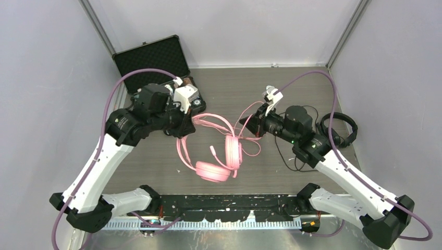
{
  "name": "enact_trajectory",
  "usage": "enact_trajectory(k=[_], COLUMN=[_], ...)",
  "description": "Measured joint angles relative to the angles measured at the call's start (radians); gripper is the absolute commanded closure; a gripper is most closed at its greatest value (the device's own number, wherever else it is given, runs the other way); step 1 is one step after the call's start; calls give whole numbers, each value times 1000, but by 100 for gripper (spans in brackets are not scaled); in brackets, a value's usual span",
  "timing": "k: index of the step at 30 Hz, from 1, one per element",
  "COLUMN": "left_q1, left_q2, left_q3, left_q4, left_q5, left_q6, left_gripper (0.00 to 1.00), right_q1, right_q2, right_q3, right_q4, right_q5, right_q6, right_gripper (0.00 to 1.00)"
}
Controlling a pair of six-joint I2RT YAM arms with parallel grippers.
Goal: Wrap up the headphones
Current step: Wrap the headphones cable around the headphones.
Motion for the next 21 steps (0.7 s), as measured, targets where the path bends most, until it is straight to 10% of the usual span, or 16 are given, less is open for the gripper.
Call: enact_trajectory(k=[21], left_q1=[-9], left_q2=[45], left_q3=[-46], left_q4=[26], left_q5=[-177], left_q6=[314], left_gripper=[100], right_q1=[-1], right_q2=[188], right_q3=[333], right_q4=[-532], right_q5=[-156], right_q6=[195], right_gripper=[100])
